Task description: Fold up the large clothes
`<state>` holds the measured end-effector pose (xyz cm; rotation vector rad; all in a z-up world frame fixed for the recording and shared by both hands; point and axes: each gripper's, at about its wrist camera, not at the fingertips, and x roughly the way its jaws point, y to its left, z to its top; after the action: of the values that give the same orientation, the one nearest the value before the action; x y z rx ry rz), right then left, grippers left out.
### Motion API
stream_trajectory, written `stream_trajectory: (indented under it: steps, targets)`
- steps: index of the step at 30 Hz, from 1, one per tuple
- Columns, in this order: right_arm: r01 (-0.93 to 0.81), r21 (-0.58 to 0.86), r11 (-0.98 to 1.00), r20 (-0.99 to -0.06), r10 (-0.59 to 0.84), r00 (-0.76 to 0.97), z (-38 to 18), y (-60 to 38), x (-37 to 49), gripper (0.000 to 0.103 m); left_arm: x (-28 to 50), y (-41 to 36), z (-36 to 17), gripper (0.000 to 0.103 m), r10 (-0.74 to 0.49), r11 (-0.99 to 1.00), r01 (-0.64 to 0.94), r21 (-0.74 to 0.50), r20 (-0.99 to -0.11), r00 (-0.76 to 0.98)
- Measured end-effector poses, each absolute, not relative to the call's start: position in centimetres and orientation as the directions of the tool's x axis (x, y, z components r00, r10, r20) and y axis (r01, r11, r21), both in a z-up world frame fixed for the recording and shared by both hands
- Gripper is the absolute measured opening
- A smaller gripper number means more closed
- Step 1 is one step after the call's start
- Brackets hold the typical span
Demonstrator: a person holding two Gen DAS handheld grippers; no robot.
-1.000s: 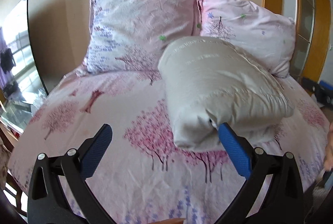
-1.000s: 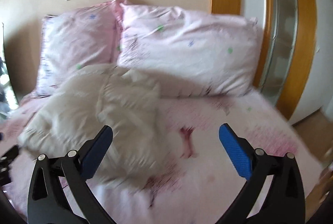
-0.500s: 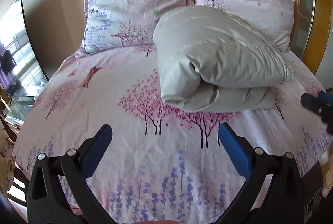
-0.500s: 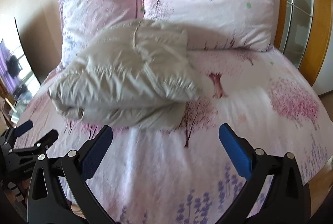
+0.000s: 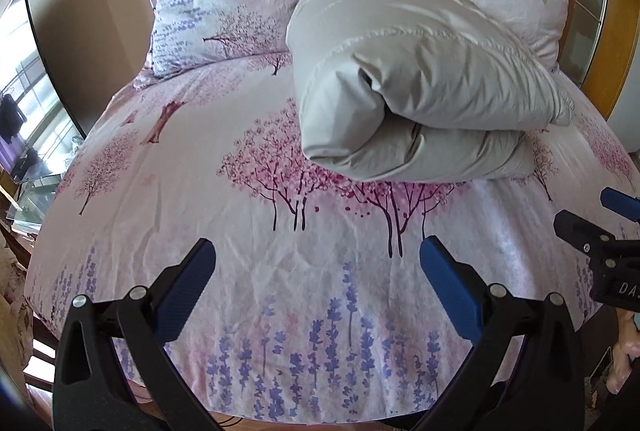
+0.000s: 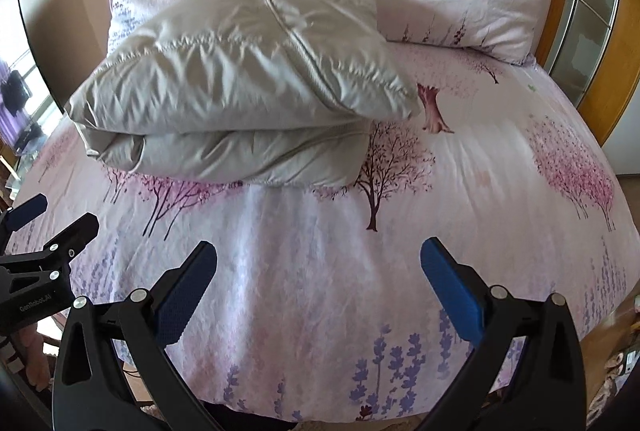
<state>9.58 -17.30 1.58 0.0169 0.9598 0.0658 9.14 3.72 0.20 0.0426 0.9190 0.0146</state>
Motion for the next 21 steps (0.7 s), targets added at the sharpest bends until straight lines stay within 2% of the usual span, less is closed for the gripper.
stream_trajectory:
  steps: [21]
  targets:
    - [-0.045,0.049,0.998,-0.836,0.066,0.545,0.78,-17.38,10.31,0.102,9.88,3.83,-0.38,0.101,0.026,0.999,0.004,0.035,-0.816,0.577]
